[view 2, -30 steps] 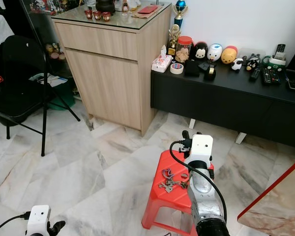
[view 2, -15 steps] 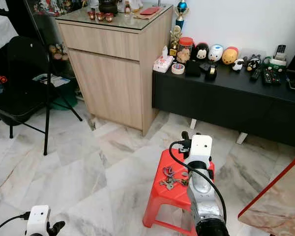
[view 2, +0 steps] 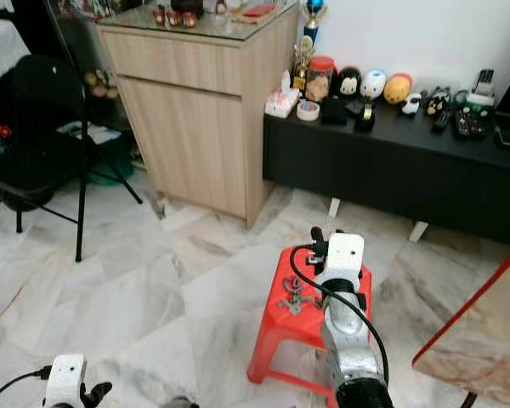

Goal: Hang keys on a hook

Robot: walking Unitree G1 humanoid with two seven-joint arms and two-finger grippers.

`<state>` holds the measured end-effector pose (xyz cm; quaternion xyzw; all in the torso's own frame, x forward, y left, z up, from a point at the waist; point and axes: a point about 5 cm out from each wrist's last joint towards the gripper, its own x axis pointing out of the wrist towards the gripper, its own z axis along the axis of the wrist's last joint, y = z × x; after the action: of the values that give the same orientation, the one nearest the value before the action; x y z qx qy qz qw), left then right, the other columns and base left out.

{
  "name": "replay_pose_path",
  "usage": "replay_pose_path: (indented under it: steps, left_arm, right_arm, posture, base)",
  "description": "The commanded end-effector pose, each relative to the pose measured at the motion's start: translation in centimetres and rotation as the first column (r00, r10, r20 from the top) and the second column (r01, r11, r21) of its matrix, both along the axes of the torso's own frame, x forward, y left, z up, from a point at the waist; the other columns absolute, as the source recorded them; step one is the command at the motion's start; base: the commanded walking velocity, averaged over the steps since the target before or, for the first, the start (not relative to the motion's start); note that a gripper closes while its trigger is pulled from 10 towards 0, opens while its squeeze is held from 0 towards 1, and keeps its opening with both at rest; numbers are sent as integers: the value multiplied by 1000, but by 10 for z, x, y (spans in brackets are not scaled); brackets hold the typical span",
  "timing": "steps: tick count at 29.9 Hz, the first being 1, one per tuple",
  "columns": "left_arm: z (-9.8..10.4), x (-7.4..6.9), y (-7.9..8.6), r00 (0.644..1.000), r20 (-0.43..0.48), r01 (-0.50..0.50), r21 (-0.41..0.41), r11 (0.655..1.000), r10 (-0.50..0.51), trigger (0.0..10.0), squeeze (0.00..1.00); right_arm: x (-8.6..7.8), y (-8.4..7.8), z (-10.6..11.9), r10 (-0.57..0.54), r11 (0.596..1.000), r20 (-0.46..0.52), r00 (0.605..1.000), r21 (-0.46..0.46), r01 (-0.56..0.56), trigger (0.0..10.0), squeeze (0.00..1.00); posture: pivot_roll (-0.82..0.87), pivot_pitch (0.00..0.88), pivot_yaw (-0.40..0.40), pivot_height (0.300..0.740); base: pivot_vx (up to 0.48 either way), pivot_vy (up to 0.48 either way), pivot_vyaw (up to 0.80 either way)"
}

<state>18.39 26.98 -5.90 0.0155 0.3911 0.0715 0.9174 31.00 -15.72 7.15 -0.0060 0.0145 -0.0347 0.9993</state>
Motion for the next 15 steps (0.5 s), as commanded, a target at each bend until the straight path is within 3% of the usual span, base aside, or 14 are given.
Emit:
replay_pose_path:
  steps: [1, 3, 5, 6, 8, 15]
  left_arm:
    - [1, -2, 3, 1000, 4, -16, 2, 1000, 16, 10000, 0]
    - [1, -1, 4, 1000, 12, -14, 14, 1000, 14, 10000, 0]
    - [7, 2, 6, 990, 123, -76, 41, 996, 70, 10000, 0]
    - [7, 2, 6, 990, 123, -76, 41, 996, 70, 10000, 0]
    - [11, 3, 5, 970, 206, -134, 5, 991, 130, 10000, 0]
    - [15, 6, 4, 956, 270, -109, -21, 994, 111, 10000, 0]
  right_arm:
    - [-1, 0, -1, -3, 1000, 1, 1000, 4, 3, 10000, 0]
    - [-1, 0, -1, -1, 1000, 1, 1000, 1, 1, 10000, 0]
    - [-1, -1, 0, 0, 1000, 3, 1000, 3, 0, 10000, 0]
    - [-1, -1, 0, 0, 1000, 3, 1000, 3, 0, 10000, 0]
    - [-2, -1, 1, -1, 1000, 6, 1000, 5, 1, 10000, 0]
    - [-2, 0, 0, 2, 1000, 6, 1000, 6, -2, 10000, 0]
  posture:
    - [70, 64, 9, 662]
    - [66, 65, 8, 662]
    - [64, 65, 9, 662]
    - [64, 65, 9, 662]
    - [63, 65, 9, 662]
    - [61, 61, 11, 662]
  base:
    - [0, 0, 0]
    - [0, 0, 0]
    - [0, 0, 0]
    - [0, 0, 0]
    - [0, 0, 0]
    - [0, 0, 0]
